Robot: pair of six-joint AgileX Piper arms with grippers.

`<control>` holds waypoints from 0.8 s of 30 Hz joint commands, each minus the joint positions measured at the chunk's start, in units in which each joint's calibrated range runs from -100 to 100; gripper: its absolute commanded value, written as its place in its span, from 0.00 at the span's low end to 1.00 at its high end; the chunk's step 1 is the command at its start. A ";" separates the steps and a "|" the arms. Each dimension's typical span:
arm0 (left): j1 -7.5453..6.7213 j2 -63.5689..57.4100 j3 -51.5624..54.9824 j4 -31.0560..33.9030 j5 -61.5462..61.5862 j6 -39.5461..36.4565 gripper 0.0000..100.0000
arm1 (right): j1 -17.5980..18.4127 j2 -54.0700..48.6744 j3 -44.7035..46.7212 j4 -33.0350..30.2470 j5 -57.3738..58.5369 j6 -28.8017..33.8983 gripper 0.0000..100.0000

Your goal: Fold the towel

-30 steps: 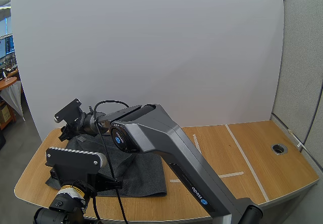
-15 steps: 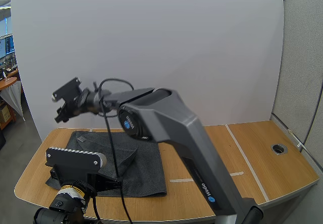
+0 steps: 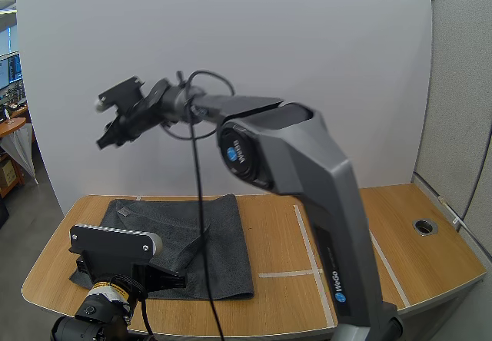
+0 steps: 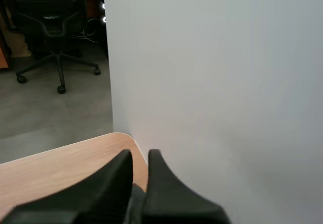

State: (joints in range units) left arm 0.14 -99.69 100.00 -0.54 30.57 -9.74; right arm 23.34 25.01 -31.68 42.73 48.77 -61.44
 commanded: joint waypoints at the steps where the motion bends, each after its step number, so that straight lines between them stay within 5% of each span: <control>1: -0.03 -0.31 0.00 -0.93 -1.25 -0.16 0.00 | -2.08 -4.96 -0.43 -1.11 8.59 0.02 0.00; 12: -0.03 -0.31 0.00 -0.93 -1.25 -0.16 0.00 | -6.68 -16.62 0.89 -4.54 38.12 0.02 0.00; 24: -0.03 -0.31 0.00 -0.93 -1.25 -0.16 0.00 | -13.45 -36.45 27.26 -5.11 29.95 7.87 0.00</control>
State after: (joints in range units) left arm 0.14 -99.69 100.00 -0.54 30.57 -9.74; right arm 11.68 -5.96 -9.93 37.87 82.05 -54.54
